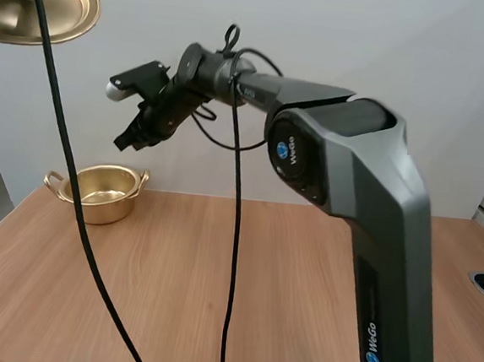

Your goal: Open the pot, put the car inside, and close it

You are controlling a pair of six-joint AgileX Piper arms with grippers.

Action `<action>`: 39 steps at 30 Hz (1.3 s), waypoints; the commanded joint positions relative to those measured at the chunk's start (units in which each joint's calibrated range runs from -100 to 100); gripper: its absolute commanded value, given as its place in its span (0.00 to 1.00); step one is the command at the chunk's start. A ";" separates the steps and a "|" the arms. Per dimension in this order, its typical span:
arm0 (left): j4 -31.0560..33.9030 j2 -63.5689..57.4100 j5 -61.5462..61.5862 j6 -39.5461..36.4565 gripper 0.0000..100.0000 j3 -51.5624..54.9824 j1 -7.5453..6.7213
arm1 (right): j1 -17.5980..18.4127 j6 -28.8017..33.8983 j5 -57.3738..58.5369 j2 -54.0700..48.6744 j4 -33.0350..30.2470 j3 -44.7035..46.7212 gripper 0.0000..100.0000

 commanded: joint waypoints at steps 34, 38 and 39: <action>-29.55 50.85 -24.94 33.39 0.00 7.26 -1.95 | -13.91 7.94 25.07 -51.62 -21.92 -0.05 0.00; -29.71 53.37 -26.58 34.69 0.00 6.76 -2.38 | -13.91 8.76 25.07 -53.08 -23.77 -0.05 0.00; -29.85 54.24 -26.58 34.69 0.00 6.55 -2.38 | -13.91 8.75 25.07 -53.49 -24.29 -0.05 0.00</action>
